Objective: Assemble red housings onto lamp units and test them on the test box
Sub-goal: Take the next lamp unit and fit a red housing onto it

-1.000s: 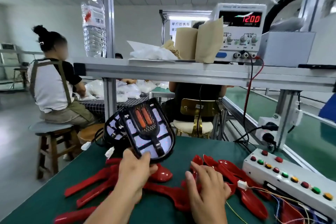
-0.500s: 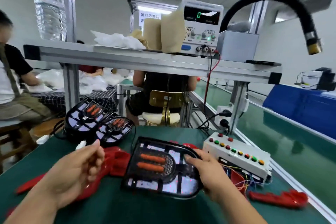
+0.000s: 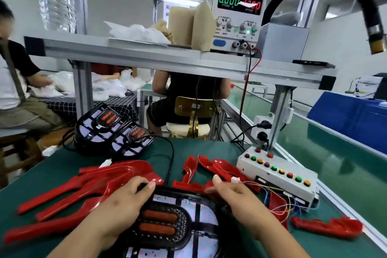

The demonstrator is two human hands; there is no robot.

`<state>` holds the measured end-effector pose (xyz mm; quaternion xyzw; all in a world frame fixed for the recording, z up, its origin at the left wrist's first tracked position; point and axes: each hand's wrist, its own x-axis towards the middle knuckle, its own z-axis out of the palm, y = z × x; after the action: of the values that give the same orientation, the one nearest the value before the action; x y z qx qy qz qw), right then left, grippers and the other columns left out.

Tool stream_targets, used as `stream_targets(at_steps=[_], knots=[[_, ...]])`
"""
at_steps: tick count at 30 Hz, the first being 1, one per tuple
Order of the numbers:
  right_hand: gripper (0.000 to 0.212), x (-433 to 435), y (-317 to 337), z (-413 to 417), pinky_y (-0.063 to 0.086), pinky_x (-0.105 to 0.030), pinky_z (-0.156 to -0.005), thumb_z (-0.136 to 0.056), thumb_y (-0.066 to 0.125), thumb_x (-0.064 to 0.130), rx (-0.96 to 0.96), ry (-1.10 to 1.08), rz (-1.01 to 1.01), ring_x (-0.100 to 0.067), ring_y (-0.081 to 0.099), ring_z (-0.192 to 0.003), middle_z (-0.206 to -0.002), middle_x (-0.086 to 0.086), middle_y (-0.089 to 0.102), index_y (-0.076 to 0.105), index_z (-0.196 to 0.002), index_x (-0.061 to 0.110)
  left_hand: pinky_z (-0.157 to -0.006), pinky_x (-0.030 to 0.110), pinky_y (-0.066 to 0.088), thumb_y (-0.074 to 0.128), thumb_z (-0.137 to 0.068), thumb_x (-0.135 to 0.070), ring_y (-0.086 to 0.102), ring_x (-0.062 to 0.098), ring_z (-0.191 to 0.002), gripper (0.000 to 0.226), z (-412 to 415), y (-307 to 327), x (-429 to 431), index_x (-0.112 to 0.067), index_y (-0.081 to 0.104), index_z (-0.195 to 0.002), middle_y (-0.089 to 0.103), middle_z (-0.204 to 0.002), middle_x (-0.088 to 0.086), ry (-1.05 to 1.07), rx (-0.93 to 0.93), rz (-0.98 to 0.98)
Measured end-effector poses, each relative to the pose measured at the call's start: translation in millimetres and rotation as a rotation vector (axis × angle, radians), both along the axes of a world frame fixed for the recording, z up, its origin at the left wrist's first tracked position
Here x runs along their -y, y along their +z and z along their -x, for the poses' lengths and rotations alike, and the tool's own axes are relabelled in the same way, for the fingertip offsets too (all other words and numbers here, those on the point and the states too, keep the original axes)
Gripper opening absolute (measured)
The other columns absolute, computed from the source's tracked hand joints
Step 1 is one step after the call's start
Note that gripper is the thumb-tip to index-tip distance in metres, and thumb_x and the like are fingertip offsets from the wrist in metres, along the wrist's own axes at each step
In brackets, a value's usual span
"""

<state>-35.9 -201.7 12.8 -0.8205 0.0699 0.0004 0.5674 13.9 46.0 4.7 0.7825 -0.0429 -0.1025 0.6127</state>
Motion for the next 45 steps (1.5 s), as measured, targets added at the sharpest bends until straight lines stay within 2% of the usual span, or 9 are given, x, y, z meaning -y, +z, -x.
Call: stream_targets(at_steps=[3, 6, 11, 15, 19, 23, 26, 31, 45], knots=[[0.029, 3, 9, -26, 0.049, -0.026, -0.068, -0.091, 0.065, 0.039, 0.170, -0.123, 0.297, -0.007, 0.063, -0.067, -0.077, 0.007, 0.071, 0.073, -0.081, 0.013, -0.044, 0.019, 0.051, 0.047, -0.100, -0.033, 0.070, 0.009, -0.060, 0.022, 0, -2, 8, -0.017, 0.063, -0.102, 0.074, -0.075, 0.003, 0.056, -0.011, 0.084], [0.019, -2, 21, -55, 0.047, -0.015, -0.087, -0.089, 0.062, 0.017, 0.060, 0.094, 0.814, -0.005, 0.063, -0.095, -0.103, 0.012, 0.069, 0.073, -0.103, 0.025, -0.045, 0.019, 0.047, 0.045, -0.101, -0.038, 0.070, 0.010, -0.066, 0.028, -4, -8, 11, -0.019, 0.063, -0.108, 0.073, -0.082, 0.001, 0.094, -0.012, 0.116], [0.030, 5, 12, -72, 0.037, -0.043, -0.103, -0.090, 0.059, 0.024, -0.052, 0.185, 1.209, -0.027, 0.049, -0.120, -0.122, -0.002, 0.059, 0.061, -0.119, 0.030, -0.040, 0.020, 0.051, 0.048, -0.101, -0.034, 0.072, 0.014, -0.057, 0.025, -11, -14, 9, -0.016, 0.064, -0.105, 0.075, -0.071, 0.004, 0.066, -0.079, 0.255], [0.018, 14, 0, -64, 0.035, -0.037, -0.098, -0.094, 0.057, 0.038, 0.173, 0.058, 0.992, -0.017, 0.051, -0.112, -0.096, 0.021, 0.055, 0.063, -0.110, 0.034, -0.046, 0.036, 0.057, 0.048, -0.101, -0.035, 0.074, 0.036, -0.068, 0.023, -12, -14, 12, -0.017, 0.061, -0.107, 0.076, -0.080, 0.013, 0.037, -0.127, 0.368], [0.003, 21, 12, -46, 0.045, -0.026, -0.062, -0.097, 0.056, 0.035, 0.346, -0.203, 0.455, -0.014, 0.061, -0.073, -0.078, 0.005, 0.062, 0.056, -0.098, 0.033, -0.065, 0.048, 0.061, 0.050, -0.100, -0.040, 0.074, 0.038, -0.077, 0.025, -15, -15, 12, -0.019, 0.063, -0.106, 0.076, -0.090, 0.015, 0.063, -0.080, 0.363], [0.018, 18, 19, -19, 0.046, -0.026, -0.057, -0.084, 0.068, 0.029, 0.301, 0.097, -0.235, -0.016, 0.060, -0.058, -0.074, -0.006, 0.067, 0.060, -0.097, 0.018, -0.071, 0.054, 0.059, 0.052, -0.100, -0.036, 0.072, 0.045, -0.082, 0.023, -19, -13, 10, -0.016, 0.060, -0.110, 0.074, -0.095, 0.023, 0.003, -0.099, 0.399], [0.031, 13, 8, -7, 0.047, -0.026, -0.056, -0.073, 0.071, 0.023, 0.251, 0.187, -0.453, -0.019, 0.058, -0.058, -0.075, -0.013, 0.066, 0.059, -0.098, 0.010, -0.081, 0.054, 0.058, 0.050, -0.101, -0.021, 0.071, 0.040, -0.094, 0.022, -24, -17, 6, -0.017, 0.059, -0.120, 0.073, -0.104, 0.020, -0.009, -0.048, 0.422], [0.022, 4, -2, -8, 0.050, -0.017, -0.061, -0.075, 0.066, 0.024, 0.313, 0.105, -0.386, -0.010, 0.062, -0.065, -0.073, -0.003, 0.069, 0.068, -0.095, 0.014, -0.065, 0.046, 0.060, 0.043, -0.104, -0.021, 0.073, 0.037, -0.088, 0.025, -27, -25, 9, -0.030, 0.063, -0.117, 0.074, -0.101, 0.017, 0.010, -0.056, 0.490], [0.018, -20, -9, -10, 0.038, -0.005, -0.081, -0.085, 0.069, 0.042, 0.441, -0.050, 0.364, 0.007, 0.055, -0.092, -0.098, 0.015, 0.061, 0.064, -0.098, 0.053, -0.087, 0.054, 0.056, 0.030, -0.099, -0.051, 0.071, 0.031, -0.098, 0.037, -22, -23, 12, -0.041, 0.065, -0.105, 0.074, -0.101, 0.012, -0.006, 0.200, 0.328]])
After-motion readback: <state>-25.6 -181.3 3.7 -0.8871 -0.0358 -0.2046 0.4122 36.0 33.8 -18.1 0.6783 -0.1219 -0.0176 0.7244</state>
